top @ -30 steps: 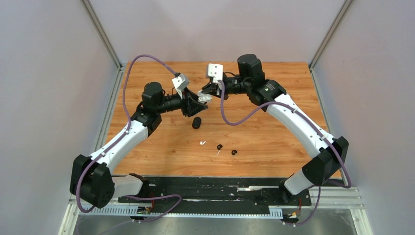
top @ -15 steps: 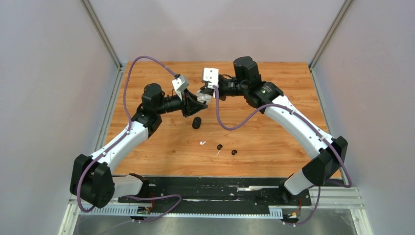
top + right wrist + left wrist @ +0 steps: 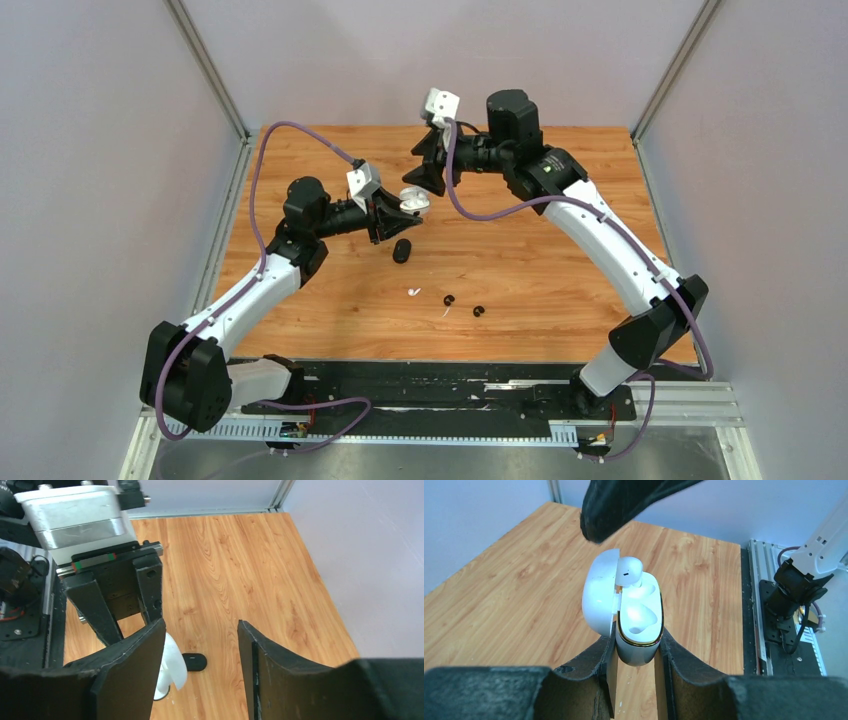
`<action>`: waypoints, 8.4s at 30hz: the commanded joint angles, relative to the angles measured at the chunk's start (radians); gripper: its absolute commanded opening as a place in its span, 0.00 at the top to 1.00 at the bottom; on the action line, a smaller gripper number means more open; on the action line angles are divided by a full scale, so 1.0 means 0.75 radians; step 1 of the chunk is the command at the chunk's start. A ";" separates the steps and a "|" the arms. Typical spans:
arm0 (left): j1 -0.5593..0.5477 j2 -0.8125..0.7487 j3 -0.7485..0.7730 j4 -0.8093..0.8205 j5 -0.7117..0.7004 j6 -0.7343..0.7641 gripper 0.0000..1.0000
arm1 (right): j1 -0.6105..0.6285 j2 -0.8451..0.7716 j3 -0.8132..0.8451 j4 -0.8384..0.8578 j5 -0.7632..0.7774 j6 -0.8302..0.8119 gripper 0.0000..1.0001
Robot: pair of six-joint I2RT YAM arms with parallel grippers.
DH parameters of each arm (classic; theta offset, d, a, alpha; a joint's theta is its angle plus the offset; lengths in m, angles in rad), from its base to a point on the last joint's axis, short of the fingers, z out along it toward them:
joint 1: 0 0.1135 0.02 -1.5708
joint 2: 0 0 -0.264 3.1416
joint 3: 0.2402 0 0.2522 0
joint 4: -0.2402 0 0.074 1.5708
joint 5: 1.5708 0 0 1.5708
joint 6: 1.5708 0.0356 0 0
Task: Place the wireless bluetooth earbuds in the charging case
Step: Open the charging case, then adjust the earbud with the charging case, then adjust the charging case, then pick up the earbud from the center of the board.
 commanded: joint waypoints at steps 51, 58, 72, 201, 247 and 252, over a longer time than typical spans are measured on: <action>0.033 0.078 0.072 0.062 0.082 0.011 1.00 | -0.171 0.029 -0.049 -0.116 -0.160 0.167 0.46; 0.035 0.082 0.081 0.064 0.093 0.017 1.00 | -0.140 0.041 -0.051 -0.124 -0.138 0.090 0.44; 0.045 0.103 0.088 0.045 0.161 0.042 1.00 | -0.130 -0.042 -0.126 -0.126 -0.201 -0.123 0.39; -0.236 0.802 0.458 -1.436 -0.765 -0.854 0.59 | -0.638 -0.232 -0.577 0.013 -0.051 0.317 1.00; -0.307 0.864 0.551 -1.444 -0.944 -0.857 0.66 | -0.689 -0.390 -0.742 -0.002 -0.088 0.346 1.00; -0.313 0.883 0.546 -1.453 -0.941 -0.859 0.68 | -0.694 -0.396 -0.755 -0.001 -0.090 0.347 1.00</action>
